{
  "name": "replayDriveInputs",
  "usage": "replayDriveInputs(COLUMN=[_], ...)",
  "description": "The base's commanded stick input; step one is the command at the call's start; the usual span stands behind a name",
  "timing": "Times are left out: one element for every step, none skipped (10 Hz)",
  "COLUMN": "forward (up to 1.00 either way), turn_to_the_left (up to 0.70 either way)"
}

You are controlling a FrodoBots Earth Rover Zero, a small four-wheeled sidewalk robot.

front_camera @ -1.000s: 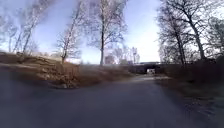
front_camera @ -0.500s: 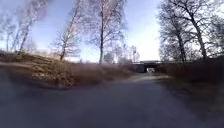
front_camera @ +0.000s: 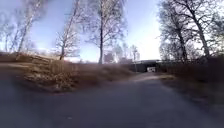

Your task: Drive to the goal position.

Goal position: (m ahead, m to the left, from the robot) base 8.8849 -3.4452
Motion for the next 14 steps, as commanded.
replayDriveInputs(forward=[0.85,0.85,0.85,0.85,0.85,0.85,0.85,0.85,0.85,0.85,0.85,0.85,0.85,0.85], turn_to_the_left=[0.00,0.00,0.00,-0.03,-0.14,-0.25,-0.34,-0.34,-0.34,-0.20,-0.07,0.00,0.00,0.00])
